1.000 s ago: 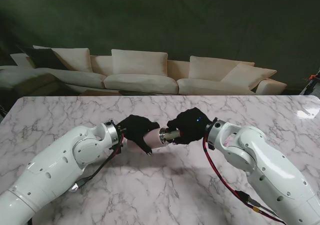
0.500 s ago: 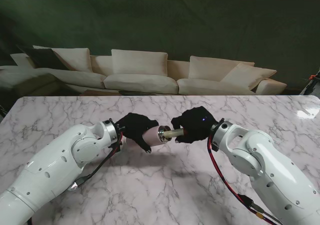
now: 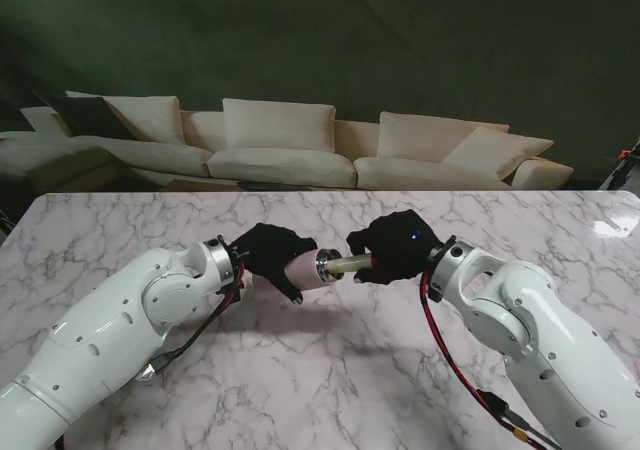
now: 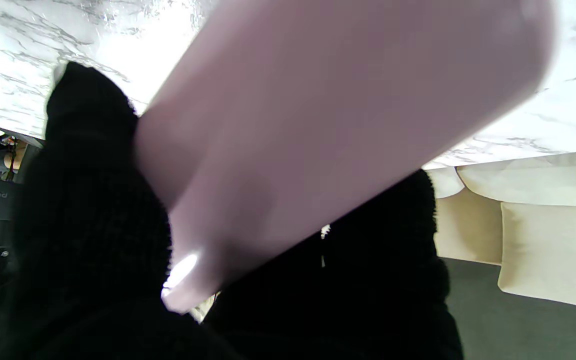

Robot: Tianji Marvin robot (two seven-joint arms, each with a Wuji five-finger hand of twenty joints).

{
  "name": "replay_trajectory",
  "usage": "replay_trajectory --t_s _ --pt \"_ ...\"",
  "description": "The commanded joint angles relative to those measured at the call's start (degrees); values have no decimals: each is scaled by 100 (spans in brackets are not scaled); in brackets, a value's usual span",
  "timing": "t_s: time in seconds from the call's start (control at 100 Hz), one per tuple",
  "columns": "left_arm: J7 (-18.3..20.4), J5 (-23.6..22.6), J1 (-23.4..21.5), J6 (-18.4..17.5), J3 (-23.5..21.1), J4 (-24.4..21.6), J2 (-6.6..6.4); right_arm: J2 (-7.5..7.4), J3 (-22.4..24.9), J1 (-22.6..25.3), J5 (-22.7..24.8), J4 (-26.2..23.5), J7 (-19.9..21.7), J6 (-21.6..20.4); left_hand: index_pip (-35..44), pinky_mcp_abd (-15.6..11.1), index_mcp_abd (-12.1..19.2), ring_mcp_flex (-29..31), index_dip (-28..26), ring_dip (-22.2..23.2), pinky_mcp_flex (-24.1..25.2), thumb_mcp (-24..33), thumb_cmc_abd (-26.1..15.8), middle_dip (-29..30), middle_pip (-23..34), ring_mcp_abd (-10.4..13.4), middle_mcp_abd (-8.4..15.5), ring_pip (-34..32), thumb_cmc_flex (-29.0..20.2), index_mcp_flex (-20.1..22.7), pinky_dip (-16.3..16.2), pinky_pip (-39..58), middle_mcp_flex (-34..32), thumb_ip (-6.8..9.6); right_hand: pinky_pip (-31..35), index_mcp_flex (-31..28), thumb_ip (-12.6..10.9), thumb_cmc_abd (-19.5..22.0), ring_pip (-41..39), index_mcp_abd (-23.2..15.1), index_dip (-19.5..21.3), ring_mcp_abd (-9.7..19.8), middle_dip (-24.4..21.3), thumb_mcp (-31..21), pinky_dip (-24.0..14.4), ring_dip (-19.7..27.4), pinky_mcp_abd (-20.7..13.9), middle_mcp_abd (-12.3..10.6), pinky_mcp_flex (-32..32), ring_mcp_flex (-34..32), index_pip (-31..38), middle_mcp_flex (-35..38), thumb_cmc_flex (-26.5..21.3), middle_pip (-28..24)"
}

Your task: Clean the thermos with cup brush

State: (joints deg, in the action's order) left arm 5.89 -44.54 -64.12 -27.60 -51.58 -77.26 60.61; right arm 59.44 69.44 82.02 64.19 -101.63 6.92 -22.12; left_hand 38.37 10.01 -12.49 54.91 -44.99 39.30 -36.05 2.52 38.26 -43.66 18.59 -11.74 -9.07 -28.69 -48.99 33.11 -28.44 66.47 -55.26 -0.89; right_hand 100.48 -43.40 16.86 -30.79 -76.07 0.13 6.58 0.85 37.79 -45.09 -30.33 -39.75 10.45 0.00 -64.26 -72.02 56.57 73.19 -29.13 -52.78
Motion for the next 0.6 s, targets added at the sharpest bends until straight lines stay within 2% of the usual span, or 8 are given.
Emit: replay_trajectory --t_s 0.0,0.15,0.45,0.59 --pt "101 -35 -7 -3 -14 17 -16 -26 53 43 -165 -120 17 96 864 -812 1309 546 -295 293 -144 1953 -2242 -86 245 734 284 -1089 -2158 497 -121 340 -85 226 661 -201 -219 471 -1172 -895 45 741 120 -658 35 -449 29 -437 -234 -374 234 500 -784 -406" --pt "126 -33 -6 -22 -24 -25 -19 -15 97 83 -233 -144 -4 117 863 -810 1306 547 -294 295 -144 1956 -2239 -89 248 735 273 -1096 -2159 495 -123 345 -85 226 662 -206 -220 482 -1174 -896 55 708 130 -633 38 -447 51 -420 -233 -374 233 488 -802 -425" --pt "54 51 80 -50 127 -36 20 -22 -623 -506 -372 469 -1 80 870 -826 1331 554 -301 291 -156 1956 -2242 -89 248 757 288 -1098 -2151 487 -119 348 -80 223 662 -200 -226 495 -1168 -941 78 729 134 -618 44 -443 59 -450 -233 -374 227 480 -797 -432" --pt "103 63 76 -40 114 -56 11 -19 -686 -582 -419 525 7 88 873 -828 1314 555 -299 291 -156 1954 -2230 -89 248 748 283 -1100 -2148 492 -117 346 -82 220 672 -215 -227 491 -1185 -962 106 766 144 -620 43 -449 28 -459 -242 -381 250 493 -799 -458"
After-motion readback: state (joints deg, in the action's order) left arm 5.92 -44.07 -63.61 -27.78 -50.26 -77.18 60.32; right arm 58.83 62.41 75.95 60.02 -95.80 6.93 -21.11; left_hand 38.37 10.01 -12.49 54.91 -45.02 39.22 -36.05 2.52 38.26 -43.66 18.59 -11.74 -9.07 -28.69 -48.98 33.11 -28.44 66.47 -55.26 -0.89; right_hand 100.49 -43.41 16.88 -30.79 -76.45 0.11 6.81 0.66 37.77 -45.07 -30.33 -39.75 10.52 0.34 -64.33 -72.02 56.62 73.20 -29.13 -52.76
